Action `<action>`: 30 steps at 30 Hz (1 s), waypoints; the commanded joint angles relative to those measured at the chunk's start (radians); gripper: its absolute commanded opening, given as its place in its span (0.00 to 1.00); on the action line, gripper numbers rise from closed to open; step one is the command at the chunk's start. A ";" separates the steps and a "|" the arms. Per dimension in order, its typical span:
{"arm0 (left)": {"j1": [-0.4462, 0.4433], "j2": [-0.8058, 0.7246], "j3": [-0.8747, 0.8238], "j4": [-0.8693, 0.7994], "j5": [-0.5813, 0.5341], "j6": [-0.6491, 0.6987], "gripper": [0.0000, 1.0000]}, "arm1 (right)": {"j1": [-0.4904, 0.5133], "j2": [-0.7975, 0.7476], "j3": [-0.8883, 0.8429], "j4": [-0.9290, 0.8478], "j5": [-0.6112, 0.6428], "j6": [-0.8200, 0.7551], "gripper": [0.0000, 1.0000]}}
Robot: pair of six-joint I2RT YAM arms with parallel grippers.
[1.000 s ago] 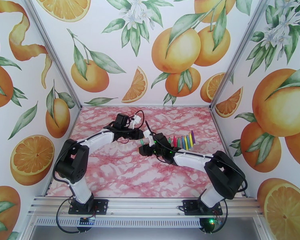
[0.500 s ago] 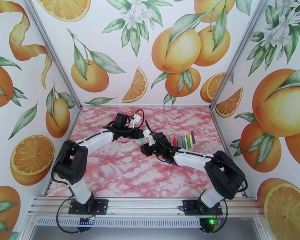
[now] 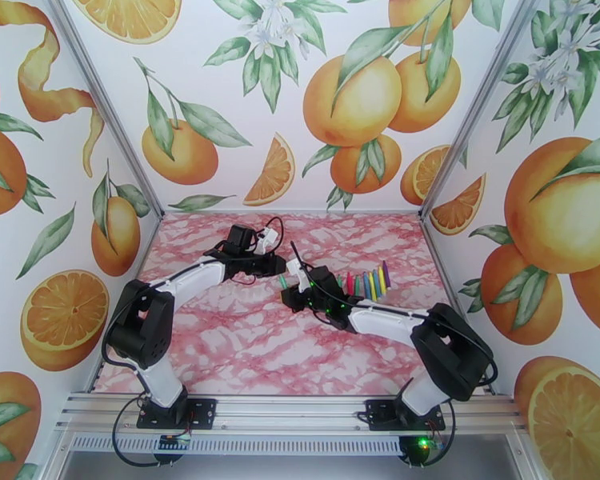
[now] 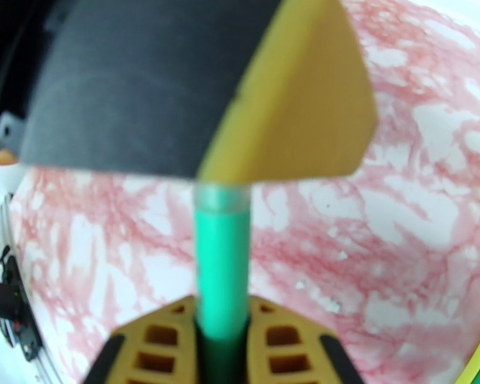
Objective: Open the pen caps
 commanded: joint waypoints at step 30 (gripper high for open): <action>0.173 0.008 0.043 0.215 -0.107 -0.131 0.00 | 0.059 -0.138 -0.155 0.034 0.008 -0.063 0.00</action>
